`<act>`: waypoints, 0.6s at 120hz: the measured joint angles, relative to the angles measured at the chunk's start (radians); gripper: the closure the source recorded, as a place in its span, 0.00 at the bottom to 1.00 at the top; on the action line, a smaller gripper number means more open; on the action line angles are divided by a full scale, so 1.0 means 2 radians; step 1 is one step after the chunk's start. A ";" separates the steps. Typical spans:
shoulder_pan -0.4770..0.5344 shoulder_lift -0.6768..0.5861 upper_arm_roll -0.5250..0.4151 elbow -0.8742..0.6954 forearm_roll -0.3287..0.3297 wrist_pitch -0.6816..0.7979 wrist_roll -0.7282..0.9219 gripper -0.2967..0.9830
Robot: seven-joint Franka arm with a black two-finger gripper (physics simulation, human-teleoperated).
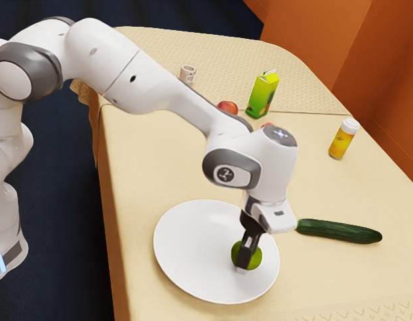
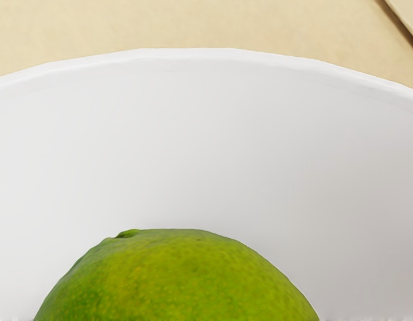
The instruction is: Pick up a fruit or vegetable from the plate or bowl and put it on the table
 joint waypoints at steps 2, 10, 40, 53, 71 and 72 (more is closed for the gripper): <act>0.000 0.000 0.000 -0.001 0.000 0.001 0.000 0.27; 0.001 0.000 0.000 -0.005 -0.001 0.004 0.000 0.31; 0.000 -0.002 0.000 -0.005 0.002 0.012 -0.005 0.53; 0.000 -0.008 0.000 0.027 0.003 0.004 -0.007 0.49; -0.002 0.021 -0.003 0.130 0.004 -0.029 -0.008 0.48; -0.003 0.025 -0.003 0.137 0.004 -0.032 -0.009 0.48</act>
